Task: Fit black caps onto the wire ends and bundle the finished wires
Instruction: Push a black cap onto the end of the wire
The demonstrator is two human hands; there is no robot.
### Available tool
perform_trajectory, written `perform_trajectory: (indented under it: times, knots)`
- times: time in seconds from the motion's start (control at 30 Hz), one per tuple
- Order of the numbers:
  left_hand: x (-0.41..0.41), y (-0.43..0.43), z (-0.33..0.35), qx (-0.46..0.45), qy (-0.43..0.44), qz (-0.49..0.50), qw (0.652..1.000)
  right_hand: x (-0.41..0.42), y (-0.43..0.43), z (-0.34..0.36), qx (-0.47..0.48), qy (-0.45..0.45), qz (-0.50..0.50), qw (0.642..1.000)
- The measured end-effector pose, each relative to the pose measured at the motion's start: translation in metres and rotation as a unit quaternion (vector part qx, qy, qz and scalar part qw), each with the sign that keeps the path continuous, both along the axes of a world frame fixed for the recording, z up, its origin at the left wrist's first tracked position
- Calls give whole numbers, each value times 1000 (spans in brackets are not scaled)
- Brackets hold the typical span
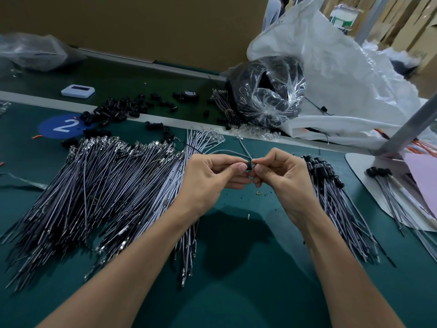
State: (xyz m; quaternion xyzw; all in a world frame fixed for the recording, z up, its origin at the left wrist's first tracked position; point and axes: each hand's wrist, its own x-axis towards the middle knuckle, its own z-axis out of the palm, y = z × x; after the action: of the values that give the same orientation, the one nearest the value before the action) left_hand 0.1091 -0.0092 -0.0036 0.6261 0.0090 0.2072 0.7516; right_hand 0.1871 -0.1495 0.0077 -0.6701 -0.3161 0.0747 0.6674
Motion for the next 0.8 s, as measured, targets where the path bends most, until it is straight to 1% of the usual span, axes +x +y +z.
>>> perform_trajectory:
  times: [0.47,0.57,0.67,0.8]
  knots:
    - [-2,0,-1,9,-2,-4,1000,-1,0,-2,-19,-3,1,1000]
    - [-1,0,0,4,-6,-6,1000,-1,0,-1,-5,-3,6,1000]
    - [0,2,3,-16,-20,-2,1000,-2,2,2,24,10,33,999]
    - [-2,2,5,-8,-18,-19,1000,-4,4,7,10,-1,29,1000]
